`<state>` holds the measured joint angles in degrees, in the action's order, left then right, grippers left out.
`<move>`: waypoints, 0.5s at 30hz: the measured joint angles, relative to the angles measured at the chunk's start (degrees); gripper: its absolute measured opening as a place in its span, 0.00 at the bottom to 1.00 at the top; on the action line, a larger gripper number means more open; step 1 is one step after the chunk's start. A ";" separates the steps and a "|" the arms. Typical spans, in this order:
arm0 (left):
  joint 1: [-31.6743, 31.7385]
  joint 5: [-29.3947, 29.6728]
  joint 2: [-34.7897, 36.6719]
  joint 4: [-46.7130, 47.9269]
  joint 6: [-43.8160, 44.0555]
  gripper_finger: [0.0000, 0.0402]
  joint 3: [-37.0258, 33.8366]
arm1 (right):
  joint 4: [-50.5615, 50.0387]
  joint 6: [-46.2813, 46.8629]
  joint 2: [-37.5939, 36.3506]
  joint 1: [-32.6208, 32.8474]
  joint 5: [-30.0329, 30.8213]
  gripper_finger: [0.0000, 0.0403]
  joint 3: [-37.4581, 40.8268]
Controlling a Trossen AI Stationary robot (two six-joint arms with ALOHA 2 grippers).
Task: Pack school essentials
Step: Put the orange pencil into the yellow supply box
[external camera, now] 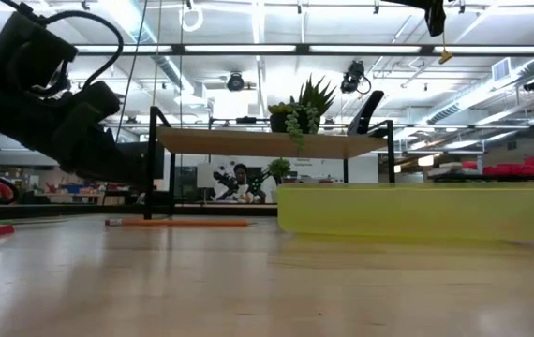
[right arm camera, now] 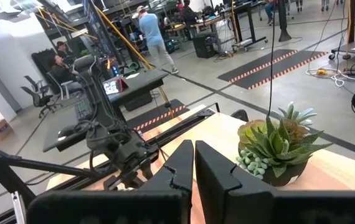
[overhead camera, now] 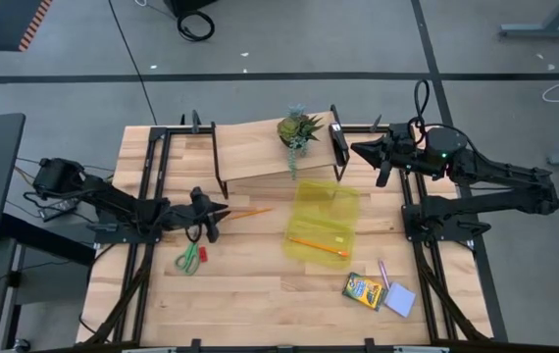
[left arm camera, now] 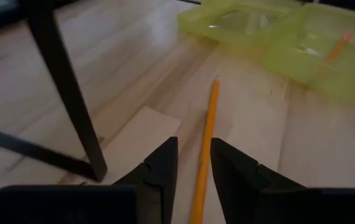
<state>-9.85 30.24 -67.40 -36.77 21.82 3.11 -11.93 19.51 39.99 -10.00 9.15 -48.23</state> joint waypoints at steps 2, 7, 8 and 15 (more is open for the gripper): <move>0.00 -0.01 0.00 -0.16 -1.62 0.26 0.00 | 0.05 0.04 0.17 0.00 0.00 0.06 0.00; 0.04 0.27 -0.11 -0.26 -1.66 0.33 0.00 | -0.06 0.73 0.57 0.00 0.00 0.06 0.00; 0.04 0.28 -0.11 -0.30 -1.66 0.35 0.00 | -0.03 0.57 0.75 0.00 0.00 0.06 0.00; 0.20 -0.21 -0.15 -0.16 -3.48 0.42 0.00 | 0.02 -0.61 1.68 0.00 0.00 0.06 0.00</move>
<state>-9.64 30.03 -67.55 -36.93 18.34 3.11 -11.91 18.90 41.66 -10.00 9.15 -48.23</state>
